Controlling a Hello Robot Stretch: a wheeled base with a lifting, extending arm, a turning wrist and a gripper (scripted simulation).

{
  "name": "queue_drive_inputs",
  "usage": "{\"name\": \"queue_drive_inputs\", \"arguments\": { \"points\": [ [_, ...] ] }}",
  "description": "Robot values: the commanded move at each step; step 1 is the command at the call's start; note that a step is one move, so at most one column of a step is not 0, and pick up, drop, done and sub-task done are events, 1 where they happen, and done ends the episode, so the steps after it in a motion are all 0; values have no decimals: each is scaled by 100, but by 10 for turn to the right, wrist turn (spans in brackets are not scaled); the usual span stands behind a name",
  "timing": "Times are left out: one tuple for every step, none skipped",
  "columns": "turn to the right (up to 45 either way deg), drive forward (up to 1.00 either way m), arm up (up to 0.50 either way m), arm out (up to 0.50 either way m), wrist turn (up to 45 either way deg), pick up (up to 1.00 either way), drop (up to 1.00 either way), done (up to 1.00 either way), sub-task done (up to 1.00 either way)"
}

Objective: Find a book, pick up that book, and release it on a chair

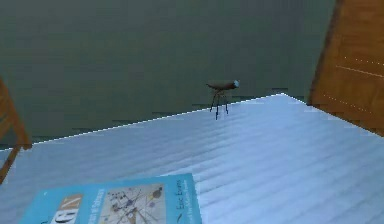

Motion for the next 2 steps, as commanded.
{"name": "queue_drive_inputs", "arguments": {
  "points": [
    [60,0,0,0,0,0,0,0,0],
    [450,0,0,0,0,0,0,0,0]
  ]
}}
